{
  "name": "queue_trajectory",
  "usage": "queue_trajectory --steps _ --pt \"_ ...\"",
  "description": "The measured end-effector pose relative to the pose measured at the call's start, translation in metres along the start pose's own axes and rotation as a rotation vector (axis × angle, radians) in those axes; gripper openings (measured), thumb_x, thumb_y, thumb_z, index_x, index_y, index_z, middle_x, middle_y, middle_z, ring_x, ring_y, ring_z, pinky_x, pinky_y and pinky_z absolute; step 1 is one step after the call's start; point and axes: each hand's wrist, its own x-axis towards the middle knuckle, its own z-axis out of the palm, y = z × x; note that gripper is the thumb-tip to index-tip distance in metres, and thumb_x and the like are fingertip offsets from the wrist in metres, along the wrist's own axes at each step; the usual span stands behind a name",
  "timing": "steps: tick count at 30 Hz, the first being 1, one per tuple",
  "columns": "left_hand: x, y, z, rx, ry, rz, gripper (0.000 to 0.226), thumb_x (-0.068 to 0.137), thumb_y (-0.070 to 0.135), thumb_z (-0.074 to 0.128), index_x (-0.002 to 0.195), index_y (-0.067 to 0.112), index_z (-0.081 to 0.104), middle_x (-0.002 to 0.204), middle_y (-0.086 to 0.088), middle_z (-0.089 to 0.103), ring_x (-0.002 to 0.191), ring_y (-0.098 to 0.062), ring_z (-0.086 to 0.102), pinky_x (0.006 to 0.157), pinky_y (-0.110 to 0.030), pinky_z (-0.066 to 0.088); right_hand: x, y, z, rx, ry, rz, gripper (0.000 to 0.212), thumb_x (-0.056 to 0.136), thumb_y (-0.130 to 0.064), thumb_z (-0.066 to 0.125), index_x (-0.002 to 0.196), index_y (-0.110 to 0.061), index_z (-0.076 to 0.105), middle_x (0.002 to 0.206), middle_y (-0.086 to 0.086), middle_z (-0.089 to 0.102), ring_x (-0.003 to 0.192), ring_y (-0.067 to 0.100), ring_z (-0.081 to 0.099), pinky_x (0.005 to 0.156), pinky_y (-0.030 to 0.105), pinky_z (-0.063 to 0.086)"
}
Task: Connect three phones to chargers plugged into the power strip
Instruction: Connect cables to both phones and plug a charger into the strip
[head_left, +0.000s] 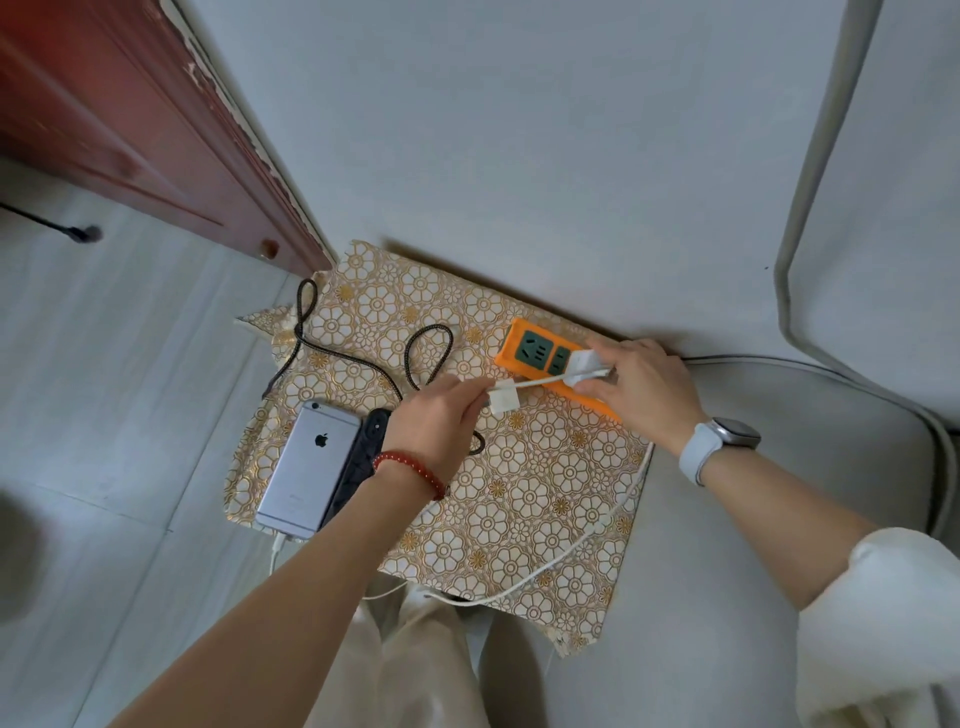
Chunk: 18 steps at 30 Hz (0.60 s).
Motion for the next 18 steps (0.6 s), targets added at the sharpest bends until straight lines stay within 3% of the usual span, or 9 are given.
queue_trajectory --steps 4,8,10,11,13,15,18 --pt "-0.018 0.005 0.000 0.057 -0.051 0.057 0.030 0.094 0.020 0.044 0.118 0.013 0.059 0.088 -0.011 0.065 0.070 -0.028 0.060 0.060 -0.037 0.053 0.013 -0.003 -0.003 -0.014 -0.026 -0.017 0.042 0.078 -0.050 0.061 0.113 -0.027 0.061 0.111 0.003 0.067 0.106 0.027 0.055 0.074 0.034 0.038" --pt "-0.037 0.017 -0.002 0.042 -0.054 0.155 0.022 0.087 0.012 0.055 0.105 0.007 0.065 0.074 -0.010 0.067 0.057 -0.025 0.062 0.049 -0.034 0.056 0.015 0.001 -0.004 -0.110 -0.055 -0.029 0.050 0.080 -0.051 0.059 0.124 -0.027 0.053 0.116 0.004 0.066 0.110 0.027 0.054 0.076 0.035 0.040" --pt "-0.042 0.023 0.002 0.044 -0.062 0.210 0.026 0.086 0.012 0.055 0.111 0.007 0.062 0.083 -0.011 0.068 0.070 -0.025 0.065 0.060 -0.037 0.058 0.015 0.001 -0.005 -0.156 -0.075 -0.035 0.052 0.082 -0.052 0.054 0.126 -0.025 0.050 0.119 0.005 0.064 0.112 0.028 0.052 0.081 0.037 0.041" --pt "-0.045 0.025 0.006 0.058 -0.129 0.192 0.034 0.089 0.016 0.051 0.122 0.008 0.054 0.099 -0.013 0.067 0.089 -0.027 0.063 0.078 -0.041 0.056 0.014 0.000 -0.005 -0.187 -0.090 -0.051 0.054 0.084 -0.053 0.052 0.128 -0.023 0.046 0.122 0.005 0.062 0.113 0.028 0.050 0.084 0.038 0.040" --pt "-0.053 0.029 0.015 0.124 -0.324 0.092 0.054 0.094 0.026 0.041 0.142 0.013 0.021 0.142 -0.010 0.040 0.133 -0.027 0.034 0.114 -0.041 0.025 0.006 -0.005 -0.005 -0.242 -0.125 -0.072 0.062 0.086 -0.048 0.052 0.137 -0.019 0.031 0.132 0.005 0.052 0.121 0.027 0.044 0.091 0.041 0.038" --pt "-0.059 0.031 0.017 0.208 -0.411 0.007 0.068 0.094 0.029 0.038 0.144 0.018 -0.006 0.156 -0.006 0.001 0.143 -0.027 -0.004 0.116 -0.041 -0.003 -0.008 -0.010 -0.007 -0.225 -0.136 -0.079 0.076 0.084 -0.031 0.059 0.143 -0.017 0.014 0.145 0.005 0.036 0.131 0.026 0.034 0.101 0.046 0.035" --pt "-0.065 0.028 0.005 0.207 -0.363 -0.098 0.074 0.092 0.028 0.039 0.142 0.023 -0.016 0.155 -0.004 -0.017 0.141 -0.025 -0.016 0.114 -0.044 -0.007 -0.035 -0.016 -0.016 -0.126 -0.083 -0.119 0.080 0.080 -0.007 0.058 0.145 -0.013 0.011 0.151 0.007 0.025 0.138 0.026 0.024 0.110 0.051 0.025"
